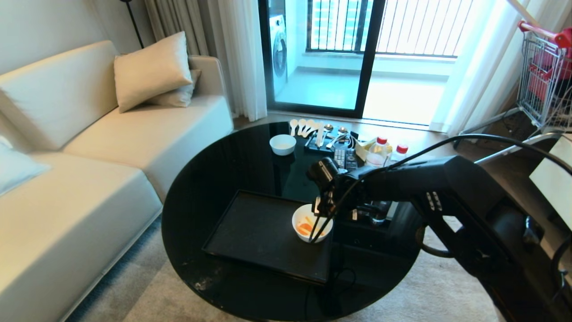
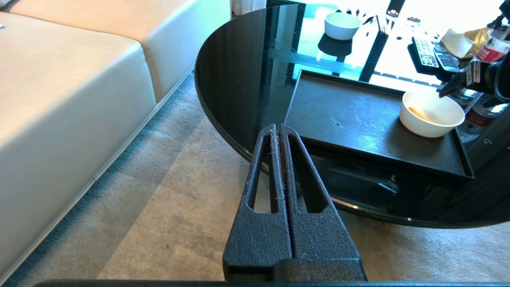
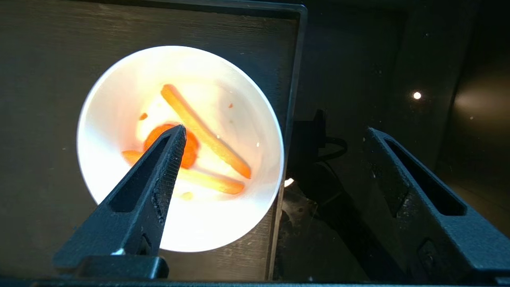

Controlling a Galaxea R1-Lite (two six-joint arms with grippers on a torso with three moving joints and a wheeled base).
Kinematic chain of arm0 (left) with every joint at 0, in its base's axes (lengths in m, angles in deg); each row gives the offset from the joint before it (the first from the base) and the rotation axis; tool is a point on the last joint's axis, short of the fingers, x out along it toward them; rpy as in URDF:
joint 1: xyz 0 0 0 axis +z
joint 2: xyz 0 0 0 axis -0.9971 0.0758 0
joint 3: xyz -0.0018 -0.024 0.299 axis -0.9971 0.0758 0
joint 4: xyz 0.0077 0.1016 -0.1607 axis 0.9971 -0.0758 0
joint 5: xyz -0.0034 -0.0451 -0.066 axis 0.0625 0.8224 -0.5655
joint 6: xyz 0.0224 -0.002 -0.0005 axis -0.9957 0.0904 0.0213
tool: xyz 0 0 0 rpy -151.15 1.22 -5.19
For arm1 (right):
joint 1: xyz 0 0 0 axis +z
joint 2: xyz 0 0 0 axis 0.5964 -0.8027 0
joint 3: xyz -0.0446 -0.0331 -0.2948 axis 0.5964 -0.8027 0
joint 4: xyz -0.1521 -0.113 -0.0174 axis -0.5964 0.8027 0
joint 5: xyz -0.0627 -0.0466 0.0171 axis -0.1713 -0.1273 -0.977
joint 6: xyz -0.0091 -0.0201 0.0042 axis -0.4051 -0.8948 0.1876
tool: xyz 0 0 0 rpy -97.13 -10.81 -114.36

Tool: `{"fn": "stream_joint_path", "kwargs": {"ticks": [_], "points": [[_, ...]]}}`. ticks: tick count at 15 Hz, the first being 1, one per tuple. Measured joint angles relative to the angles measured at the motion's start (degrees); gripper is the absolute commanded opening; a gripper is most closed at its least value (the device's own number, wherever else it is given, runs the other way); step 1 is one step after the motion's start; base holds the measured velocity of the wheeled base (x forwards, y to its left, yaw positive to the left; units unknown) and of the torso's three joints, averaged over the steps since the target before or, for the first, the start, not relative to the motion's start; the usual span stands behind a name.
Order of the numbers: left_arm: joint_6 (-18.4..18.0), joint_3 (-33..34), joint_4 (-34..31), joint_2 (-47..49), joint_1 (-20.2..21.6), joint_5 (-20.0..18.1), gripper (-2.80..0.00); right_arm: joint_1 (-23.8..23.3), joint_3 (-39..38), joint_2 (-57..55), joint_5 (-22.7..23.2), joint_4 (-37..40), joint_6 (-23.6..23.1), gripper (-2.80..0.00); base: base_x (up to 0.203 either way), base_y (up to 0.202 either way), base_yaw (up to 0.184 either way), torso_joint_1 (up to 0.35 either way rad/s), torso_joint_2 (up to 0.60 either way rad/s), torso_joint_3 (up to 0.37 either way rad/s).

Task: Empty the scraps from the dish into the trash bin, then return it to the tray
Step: Pick up the bowl with leftover food

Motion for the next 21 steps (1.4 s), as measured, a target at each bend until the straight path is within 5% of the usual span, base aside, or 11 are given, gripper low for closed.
{"fn": "stream_joint_path", "kwargs": {"ticks": [16, 17, 18, 21], "points": [[0.0, 0.0, 0.0, 0.0, 0.0, 0.0, -2.8, -0.5, -0.3, -3.3, -0.4, 0.9, -0.1, 0.0, 0.0, 0.0, 0.0, 0.0, 0.0, 0.0], [0.0, 0.0, 0.0, 0.0, 0.0, 0.0, -2.8, -0.5, -0.3, -3.5, -0.4, 1.0, 0.0, -0.23, 0.0, 0.0, 0.0, 0.0, 0.0, 0.0], [0.0, 0.0, 0.0, 0.0, 0.0, 0.0, -2.8, -0.4, -0.4, -3.5, -0.4, 1.1, 0.0, -2.8, 0.0, 0.0, 0.0, 0.0, 0.0, 0.0], [0.0, 0.0, 0.0, 0.0, 0.0, 0.0, -2.8, -0.3, -0.5, -3.8, -0.4, 1.2, 0.0, -2.8, 0.0, 0.0, 0.0, 0.0, 0.0, 0.0]]}}
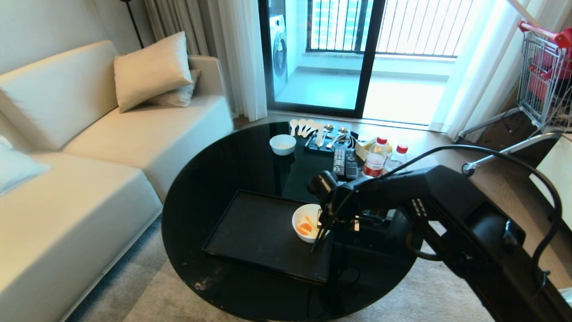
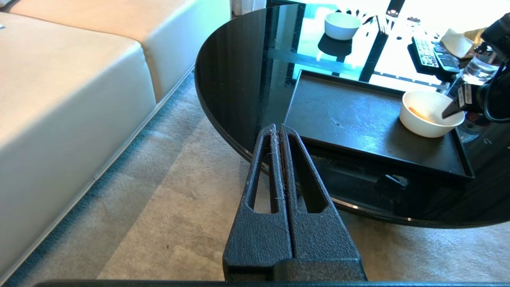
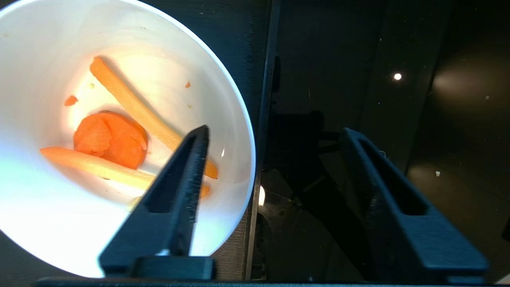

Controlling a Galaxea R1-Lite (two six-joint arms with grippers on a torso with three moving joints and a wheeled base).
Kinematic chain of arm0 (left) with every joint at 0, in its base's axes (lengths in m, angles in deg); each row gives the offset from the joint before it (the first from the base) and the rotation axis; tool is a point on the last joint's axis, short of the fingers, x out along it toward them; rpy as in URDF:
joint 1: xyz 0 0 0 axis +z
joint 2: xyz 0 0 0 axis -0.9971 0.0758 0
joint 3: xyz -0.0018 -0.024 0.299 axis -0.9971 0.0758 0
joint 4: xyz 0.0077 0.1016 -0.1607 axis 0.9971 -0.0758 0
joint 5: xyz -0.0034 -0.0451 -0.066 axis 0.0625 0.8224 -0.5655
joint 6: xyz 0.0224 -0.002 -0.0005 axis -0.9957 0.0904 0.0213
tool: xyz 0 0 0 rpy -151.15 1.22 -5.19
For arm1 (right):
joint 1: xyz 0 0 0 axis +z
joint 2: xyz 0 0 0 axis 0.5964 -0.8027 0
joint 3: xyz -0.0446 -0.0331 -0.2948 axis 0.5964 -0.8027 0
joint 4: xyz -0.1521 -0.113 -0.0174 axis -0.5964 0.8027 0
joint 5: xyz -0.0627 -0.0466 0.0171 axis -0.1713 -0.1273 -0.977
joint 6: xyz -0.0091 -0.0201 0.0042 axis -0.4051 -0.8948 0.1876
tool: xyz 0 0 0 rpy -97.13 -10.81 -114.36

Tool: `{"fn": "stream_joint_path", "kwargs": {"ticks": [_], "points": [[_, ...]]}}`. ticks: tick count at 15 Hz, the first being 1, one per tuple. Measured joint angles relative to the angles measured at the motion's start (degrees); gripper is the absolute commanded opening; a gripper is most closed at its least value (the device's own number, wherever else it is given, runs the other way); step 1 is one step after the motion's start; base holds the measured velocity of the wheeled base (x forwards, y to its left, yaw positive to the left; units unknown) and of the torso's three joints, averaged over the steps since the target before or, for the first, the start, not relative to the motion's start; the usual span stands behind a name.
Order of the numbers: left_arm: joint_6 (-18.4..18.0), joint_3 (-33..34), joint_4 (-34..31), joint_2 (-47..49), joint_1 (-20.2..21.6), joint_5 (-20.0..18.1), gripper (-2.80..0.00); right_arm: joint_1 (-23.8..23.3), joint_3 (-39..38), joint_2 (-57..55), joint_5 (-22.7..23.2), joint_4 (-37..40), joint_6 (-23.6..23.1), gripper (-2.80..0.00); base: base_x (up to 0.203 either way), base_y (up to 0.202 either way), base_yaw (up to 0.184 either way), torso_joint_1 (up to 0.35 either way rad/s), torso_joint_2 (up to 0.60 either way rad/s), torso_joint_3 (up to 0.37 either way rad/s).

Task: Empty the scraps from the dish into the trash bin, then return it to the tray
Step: Pick up the bowl with leftover food

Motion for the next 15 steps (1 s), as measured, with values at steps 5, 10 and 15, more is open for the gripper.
{"fn": "stream_joint_path", "kwargs": {"ticks": [5, 10, 15], "points": [[0.0, 0.0, 0.0, 0.0, 0.0, 0.0, -2.8, 0.3, -0.1, -0.4, 0.1, 2.0, 0.0, -2.8, 0.0, 0.0, 0.0, 0.0, 0.0, 0.0], [0.0, 0.0, 0.0, 0.0, 0.0, 0.0, -2.8, 1.5, -0.2, -0.4, -0.9, 2.3, 0.4, -2.8, 0.0, 0.0, 0.0, 0.0, 0.0, 0.0], [0.0, 0.0, 0.0, 0.0, 0.0, 0.0, -2.8, 2.2, -0.2, 0.4, -0.8, 2.6, 0.4, -2.8, 0.0, 0.0, 0.0, 0.0, 0.0, 0.0]]}}
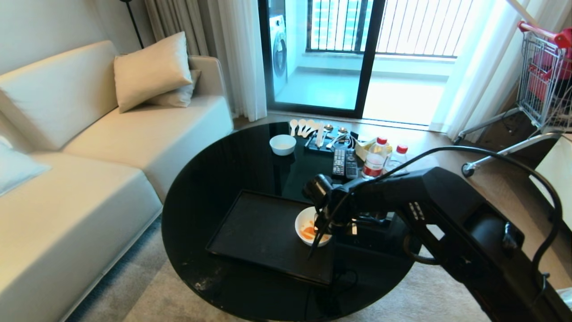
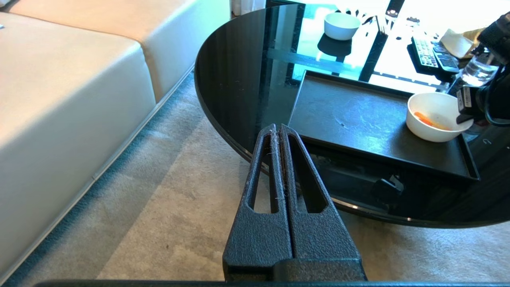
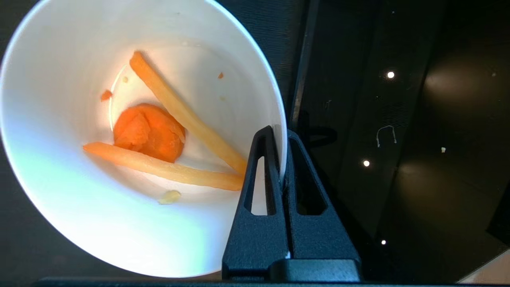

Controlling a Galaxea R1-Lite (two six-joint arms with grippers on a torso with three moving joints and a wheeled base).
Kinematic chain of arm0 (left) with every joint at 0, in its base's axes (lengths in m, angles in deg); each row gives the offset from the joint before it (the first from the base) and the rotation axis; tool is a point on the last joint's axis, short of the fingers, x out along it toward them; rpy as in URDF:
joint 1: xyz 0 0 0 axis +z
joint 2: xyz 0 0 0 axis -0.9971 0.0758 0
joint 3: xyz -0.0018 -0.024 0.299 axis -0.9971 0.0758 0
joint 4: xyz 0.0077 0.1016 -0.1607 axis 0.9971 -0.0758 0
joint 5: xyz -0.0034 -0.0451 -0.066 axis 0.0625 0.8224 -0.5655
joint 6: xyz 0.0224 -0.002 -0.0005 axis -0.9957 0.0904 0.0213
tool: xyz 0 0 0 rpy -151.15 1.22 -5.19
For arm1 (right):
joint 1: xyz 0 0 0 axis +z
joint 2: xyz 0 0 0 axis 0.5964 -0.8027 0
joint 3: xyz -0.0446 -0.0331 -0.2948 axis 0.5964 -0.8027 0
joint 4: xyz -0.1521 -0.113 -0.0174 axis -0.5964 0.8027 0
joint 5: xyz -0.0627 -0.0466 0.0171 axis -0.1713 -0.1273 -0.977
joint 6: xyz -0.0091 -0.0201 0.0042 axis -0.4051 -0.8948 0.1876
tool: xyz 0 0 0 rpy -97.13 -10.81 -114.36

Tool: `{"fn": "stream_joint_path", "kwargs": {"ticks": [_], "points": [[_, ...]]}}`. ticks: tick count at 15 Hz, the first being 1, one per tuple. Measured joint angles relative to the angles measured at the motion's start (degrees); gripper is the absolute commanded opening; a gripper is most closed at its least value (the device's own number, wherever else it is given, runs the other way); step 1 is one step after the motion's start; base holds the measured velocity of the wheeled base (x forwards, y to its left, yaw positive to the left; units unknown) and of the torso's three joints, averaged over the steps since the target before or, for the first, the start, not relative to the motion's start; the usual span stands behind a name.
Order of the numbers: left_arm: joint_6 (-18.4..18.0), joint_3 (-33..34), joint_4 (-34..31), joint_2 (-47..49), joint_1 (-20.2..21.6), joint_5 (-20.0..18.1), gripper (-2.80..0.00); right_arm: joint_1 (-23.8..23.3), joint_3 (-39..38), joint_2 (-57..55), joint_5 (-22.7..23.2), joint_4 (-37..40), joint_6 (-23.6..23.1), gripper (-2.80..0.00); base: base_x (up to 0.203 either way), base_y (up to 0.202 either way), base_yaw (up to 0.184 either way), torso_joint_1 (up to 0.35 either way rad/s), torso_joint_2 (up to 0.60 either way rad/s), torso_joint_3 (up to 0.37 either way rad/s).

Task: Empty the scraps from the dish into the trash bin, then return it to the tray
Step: Pick up the bowl with leftover food

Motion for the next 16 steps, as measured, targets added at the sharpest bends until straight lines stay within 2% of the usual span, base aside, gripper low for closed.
{"fn": "stream_joint_path", "kwargs": {"ticks": [5, 12, 16], "points": [[0.0, 0.0, 0.0, 0.0, 0.0, 0.0, -2.8, 0.0, 0.0, 3.0, 0.4, 2.7, 2.0, -2.8, 0.0, 0.0, 0.0, 0.0, 0.0, 0.0], [0.0, 0.0, 0.0, 0.0, 0.0, 0.0, -2.8, -0.2, -0.9, 10.8, 0.5, 13.8, 15.3, -2.8, 0.0, 0.0, 0.0, 0.0, 0.0, 0.0], [0.0, 0.0, 0.0, 0.0, 0.0, 0.0, -2.8, -2.2, -7.9, 18.6, 0.5, 14.0, 18.5, -2.8, 0.0, 0.0, 0.0, 0.0, 0.0, 0.0]]}}
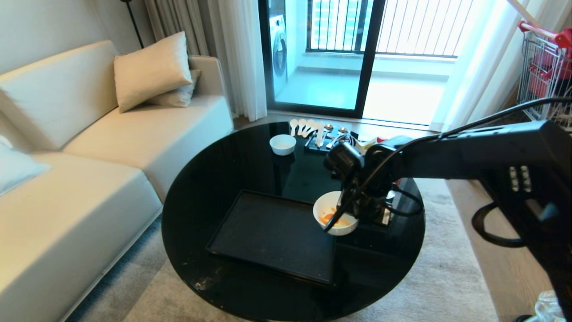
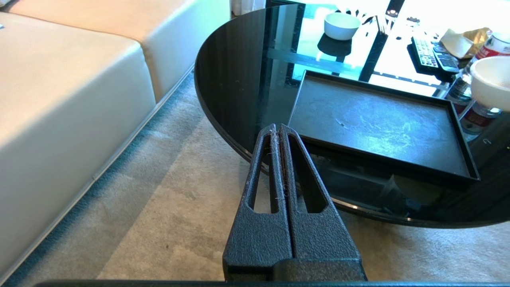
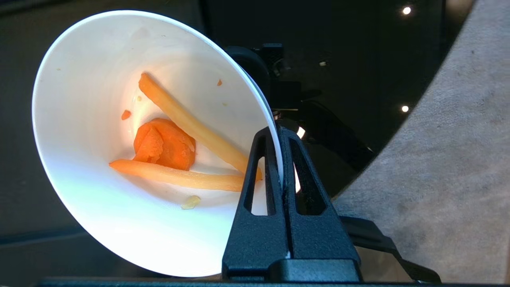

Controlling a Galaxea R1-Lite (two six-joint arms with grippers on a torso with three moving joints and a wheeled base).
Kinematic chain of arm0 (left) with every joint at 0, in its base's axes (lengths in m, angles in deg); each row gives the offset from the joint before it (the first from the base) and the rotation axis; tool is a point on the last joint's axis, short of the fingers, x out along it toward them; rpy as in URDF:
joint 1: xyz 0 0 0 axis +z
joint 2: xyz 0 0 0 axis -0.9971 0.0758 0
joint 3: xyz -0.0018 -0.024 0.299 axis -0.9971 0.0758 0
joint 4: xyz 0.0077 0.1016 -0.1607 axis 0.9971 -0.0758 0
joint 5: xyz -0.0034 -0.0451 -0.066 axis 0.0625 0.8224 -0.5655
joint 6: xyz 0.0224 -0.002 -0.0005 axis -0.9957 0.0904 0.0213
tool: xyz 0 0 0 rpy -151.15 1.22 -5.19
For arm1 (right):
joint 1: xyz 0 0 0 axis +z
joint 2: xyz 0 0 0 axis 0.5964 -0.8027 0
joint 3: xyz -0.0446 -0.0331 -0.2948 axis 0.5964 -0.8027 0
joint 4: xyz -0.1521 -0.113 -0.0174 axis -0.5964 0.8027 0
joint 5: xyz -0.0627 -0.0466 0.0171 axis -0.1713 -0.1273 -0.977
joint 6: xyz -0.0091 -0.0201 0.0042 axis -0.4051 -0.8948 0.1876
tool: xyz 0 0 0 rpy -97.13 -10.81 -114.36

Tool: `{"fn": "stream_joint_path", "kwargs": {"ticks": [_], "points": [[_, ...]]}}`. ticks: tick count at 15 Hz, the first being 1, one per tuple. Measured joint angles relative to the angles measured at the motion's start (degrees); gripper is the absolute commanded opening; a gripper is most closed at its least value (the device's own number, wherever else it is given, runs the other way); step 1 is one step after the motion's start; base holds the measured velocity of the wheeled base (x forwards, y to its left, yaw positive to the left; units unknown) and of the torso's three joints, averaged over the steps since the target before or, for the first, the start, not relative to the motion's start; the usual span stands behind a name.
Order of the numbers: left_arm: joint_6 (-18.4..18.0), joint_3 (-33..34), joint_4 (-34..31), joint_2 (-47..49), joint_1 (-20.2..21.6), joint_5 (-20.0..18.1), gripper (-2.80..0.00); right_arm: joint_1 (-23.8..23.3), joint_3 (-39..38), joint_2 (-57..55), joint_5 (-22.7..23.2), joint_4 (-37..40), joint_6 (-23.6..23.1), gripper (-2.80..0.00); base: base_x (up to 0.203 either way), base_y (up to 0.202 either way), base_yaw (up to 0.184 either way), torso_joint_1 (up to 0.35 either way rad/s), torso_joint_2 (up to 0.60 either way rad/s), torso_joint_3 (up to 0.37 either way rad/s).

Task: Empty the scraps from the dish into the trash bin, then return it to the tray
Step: Pick up the bowl with leftover food, then move the bowl over the trash can

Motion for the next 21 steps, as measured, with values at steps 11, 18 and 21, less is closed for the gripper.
{"fn": "stream_joint_path", "kwargs": {"ticks": [11, 18, 21], "points": [[0.0, 0.0, 0.0, 0.0, 0.0, 0.0, -2.8, -12.9, -50.3, 34.6, 1.3, -22.0, -5.8, -2.8, 0.0, 0.0, 0.0, 0.0, 0.0, 0.0], [0.0, 0.0, 0.0, 0.0, 0.0, 0.0, -2.8, -19.5, -71.8, 56.8, 4.2, -28.5, -10.7, -2.8, 0.0, 0.0, 0.0, 0.0, 0.0, 0.0], [0.0, 0.0, 0.0, 0.0, 0.0, 0.0, -2.8, -19.7, -78.4, 62.4, 5.0, -28.2, -10.8, -2.8, 0.0, 0.0, 0.0, 0.0, 0.0, 0.0]]}}
